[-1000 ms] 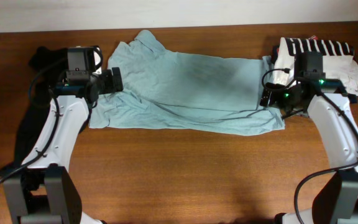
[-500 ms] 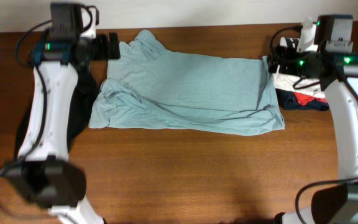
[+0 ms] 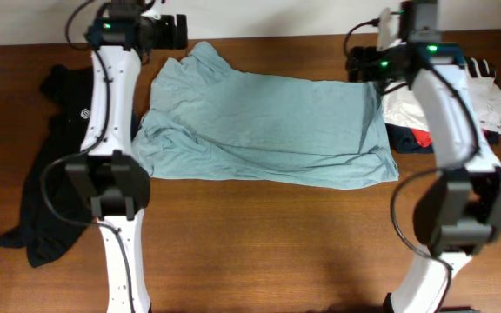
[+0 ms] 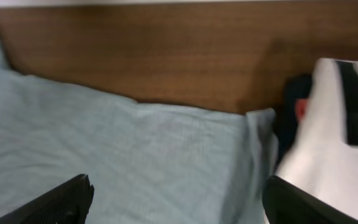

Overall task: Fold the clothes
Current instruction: 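Move both grippers to the t-shirt's far corners and grasp them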

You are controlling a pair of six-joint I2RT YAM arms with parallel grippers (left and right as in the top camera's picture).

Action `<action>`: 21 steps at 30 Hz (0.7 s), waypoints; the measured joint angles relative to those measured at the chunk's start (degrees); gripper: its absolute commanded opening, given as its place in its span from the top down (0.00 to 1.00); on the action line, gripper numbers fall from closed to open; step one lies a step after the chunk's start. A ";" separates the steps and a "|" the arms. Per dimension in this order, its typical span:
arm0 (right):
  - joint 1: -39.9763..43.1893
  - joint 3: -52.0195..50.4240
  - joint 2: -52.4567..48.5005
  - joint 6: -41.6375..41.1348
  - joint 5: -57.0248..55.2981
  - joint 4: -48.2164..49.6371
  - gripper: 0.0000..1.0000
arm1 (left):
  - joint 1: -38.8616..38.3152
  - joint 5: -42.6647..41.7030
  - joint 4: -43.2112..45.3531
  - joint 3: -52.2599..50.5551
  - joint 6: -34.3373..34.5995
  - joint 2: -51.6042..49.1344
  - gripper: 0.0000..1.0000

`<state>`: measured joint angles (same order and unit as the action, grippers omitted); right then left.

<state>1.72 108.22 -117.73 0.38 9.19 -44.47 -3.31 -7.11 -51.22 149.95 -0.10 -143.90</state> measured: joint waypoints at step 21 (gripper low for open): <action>-0.31 0.00 -5.70 1.01 -6.38 2.12 0.07 | -4.39 5.68 12.79 0.35 -0.83 -18.27 0.16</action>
<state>1.41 108.22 -123.44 1.39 2.81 -42.35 -7.70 -1.43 -38.44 150.30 -0.93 -162.17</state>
